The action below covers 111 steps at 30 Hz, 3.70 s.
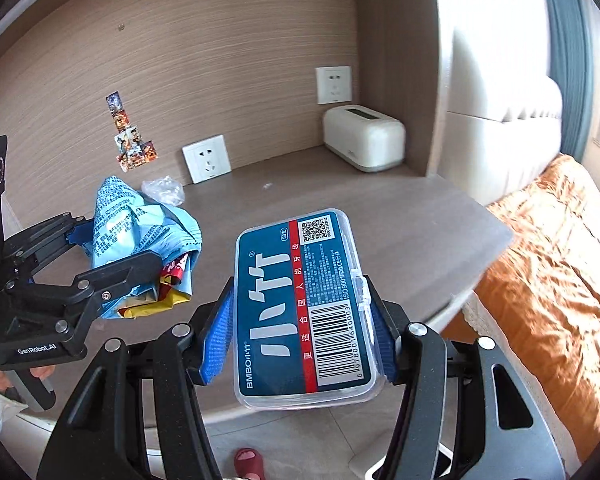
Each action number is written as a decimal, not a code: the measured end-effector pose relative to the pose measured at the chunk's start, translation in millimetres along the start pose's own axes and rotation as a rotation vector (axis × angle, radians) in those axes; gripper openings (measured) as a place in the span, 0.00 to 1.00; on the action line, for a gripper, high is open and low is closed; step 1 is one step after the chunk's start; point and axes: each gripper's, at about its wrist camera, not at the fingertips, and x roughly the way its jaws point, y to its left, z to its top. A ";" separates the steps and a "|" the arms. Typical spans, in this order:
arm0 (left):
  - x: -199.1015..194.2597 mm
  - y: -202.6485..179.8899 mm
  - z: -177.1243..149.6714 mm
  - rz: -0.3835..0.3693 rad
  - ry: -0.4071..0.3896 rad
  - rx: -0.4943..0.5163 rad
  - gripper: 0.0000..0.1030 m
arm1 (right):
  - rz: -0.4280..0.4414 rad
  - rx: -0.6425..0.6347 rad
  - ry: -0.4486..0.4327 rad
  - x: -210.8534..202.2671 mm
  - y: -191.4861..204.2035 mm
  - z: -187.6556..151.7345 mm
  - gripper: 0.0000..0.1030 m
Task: Collect trash
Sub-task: 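Carry wrapper and box over the white bin and open both tools to drop them, then move both open tools back to the desk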
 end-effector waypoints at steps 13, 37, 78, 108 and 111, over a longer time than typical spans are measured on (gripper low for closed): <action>23.0 -156.6 -26.1 -0.120 0.060 0.075 0.62 | -0.107 0.134 0.036 -94.3 -110.4 -103.5 0.58; 206.2 -299.6 -177.4 -0.321 0.345 0.259 0.62 | -0.186 0.436 0.185 -40.5 -248.8 -272.9 0.58; 110.8 -233.5 -83.2 -0.137 0.188 0.131 0.95 | -0.169 0.217 0.049 -74.3 -178.7 -171.5 0.95; 11.1 68.9 -14.9 0.253 0.008 -0.145 0.95 | 0.142 -0.118 -0.057 55.1 41.4 45.2 0.95; 6.7 95.0 -20.5 0.299 0.015 -0.171 0.95 | 0.174 -0.142 -0.046 74.8 63.0 55.2 0.95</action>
